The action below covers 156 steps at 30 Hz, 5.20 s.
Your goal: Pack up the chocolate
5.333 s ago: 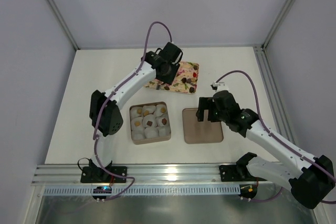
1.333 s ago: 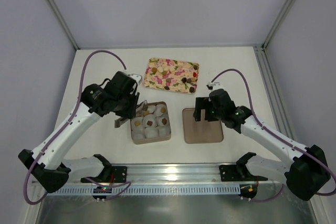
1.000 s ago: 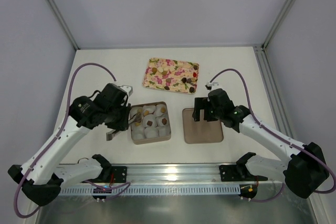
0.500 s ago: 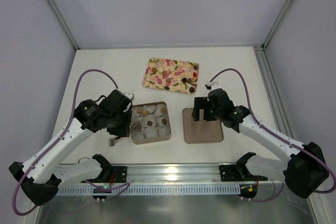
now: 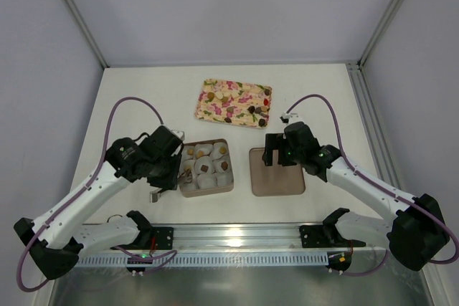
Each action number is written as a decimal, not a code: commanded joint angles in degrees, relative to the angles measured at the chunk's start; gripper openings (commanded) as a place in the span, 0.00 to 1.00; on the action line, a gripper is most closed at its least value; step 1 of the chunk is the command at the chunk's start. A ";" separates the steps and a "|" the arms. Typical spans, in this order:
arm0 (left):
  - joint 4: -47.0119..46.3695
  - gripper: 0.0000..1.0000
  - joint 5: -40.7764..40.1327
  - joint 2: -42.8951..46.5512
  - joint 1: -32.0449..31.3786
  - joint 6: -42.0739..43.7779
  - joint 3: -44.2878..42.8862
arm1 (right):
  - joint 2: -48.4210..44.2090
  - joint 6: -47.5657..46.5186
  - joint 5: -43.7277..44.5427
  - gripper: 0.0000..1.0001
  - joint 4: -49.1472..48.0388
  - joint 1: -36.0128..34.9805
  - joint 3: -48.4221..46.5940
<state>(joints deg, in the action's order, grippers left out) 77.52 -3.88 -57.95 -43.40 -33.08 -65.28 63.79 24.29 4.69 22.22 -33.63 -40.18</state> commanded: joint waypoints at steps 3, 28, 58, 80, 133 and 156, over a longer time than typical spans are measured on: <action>4.40 0.18 -1.04 -0.23 -0.55 -1.02 0.06 | -0.16 0.05 -0.29 1.00 -2.27 0.14 0.11; 5.01 0.22 -1.57 -0.32 -1.78 -1.46 1.82 | -0.68 0.23 -0.21 1.00 -2.27 0.23 0.72; 5.54 0.35 -1.48 -0.93 -2.31 -1.28 1.64 | -0.51 0.14 -0.21 1.00 -2.18 0.05 0.37; 4.58 0.35 -0.78 -4.88 -2.22 -0.41 -14.78 | -1.56 -0.04 0.85 1.00 -0.77 0.14 -0.16; -29.00 0.45 3.00 -67.82 6.04 16.03 -57.25 | -14.75 1.55 6.74 1.00 12.50 1.02 -3.15; -27.42 0.39 3.62 -68.43 6.04 17.17 -55.75 | -14.75 1.54 6.83 1.00 12.06 1.28 -2.00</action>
<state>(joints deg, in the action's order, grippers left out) 50.87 -0.91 -126.17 -37.32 -16.38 -119.74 50.11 25.67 10.59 35.35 -32.75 -42.50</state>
